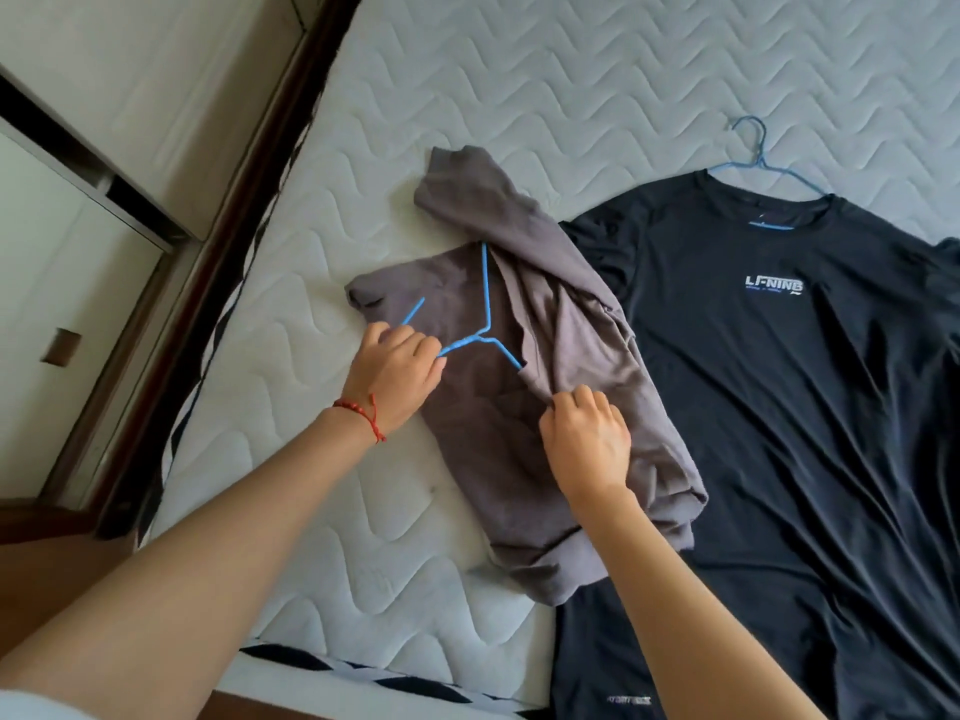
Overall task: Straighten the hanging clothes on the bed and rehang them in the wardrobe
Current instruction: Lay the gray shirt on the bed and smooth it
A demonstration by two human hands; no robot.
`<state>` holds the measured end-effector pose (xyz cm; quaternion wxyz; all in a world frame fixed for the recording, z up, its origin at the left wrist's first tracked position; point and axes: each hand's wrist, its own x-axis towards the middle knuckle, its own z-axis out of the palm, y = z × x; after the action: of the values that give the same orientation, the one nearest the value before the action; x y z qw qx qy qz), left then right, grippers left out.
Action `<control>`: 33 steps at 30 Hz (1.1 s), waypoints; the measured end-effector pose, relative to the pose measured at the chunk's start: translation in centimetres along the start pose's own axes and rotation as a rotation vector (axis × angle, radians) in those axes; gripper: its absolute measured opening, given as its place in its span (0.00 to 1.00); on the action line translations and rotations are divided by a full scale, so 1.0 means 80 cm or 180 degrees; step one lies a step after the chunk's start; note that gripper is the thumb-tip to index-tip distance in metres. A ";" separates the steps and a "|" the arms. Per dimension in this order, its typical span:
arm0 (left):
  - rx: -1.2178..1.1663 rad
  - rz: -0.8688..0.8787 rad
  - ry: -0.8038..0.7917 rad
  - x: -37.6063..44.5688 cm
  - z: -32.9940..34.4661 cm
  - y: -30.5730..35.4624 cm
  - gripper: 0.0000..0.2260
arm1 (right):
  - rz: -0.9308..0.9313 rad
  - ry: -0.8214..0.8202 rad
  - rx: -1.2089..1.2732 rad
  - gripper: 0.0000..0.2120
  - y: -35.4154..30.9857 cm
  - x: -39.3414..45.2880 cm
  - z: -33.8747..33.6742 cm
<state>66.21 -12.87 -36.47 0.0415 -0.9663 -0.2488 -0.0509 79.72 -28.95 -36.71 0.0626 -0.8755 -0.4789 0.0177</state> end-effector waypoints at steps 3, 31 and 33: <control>0.0203 0.0074 0.0581 0.011 -0.062 -0.002 0.12 | -0.0245 0.0345 -0.0120 0.11 0.001 0.008 -0.044; -0.1404 -0.1482 0.3118 -0.144 -0.623 -0.236 0.21 | -0.0736 0.2989 0.2561 0.05 -0.221 -0.051 -0.660; -0.1645 -0.1452 0.3149 -0.168 -0.660 -0.264 0.21 | -0.0727 0.3120 0.2649 0.06 -0.248 -0.071 -0.684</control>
<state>40.12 -6.40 15.47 -0.0958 -0.7290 -0.3805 -0.5609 65.06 -28.23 19.90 0.6089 -0.6284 -0.4379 -0.2064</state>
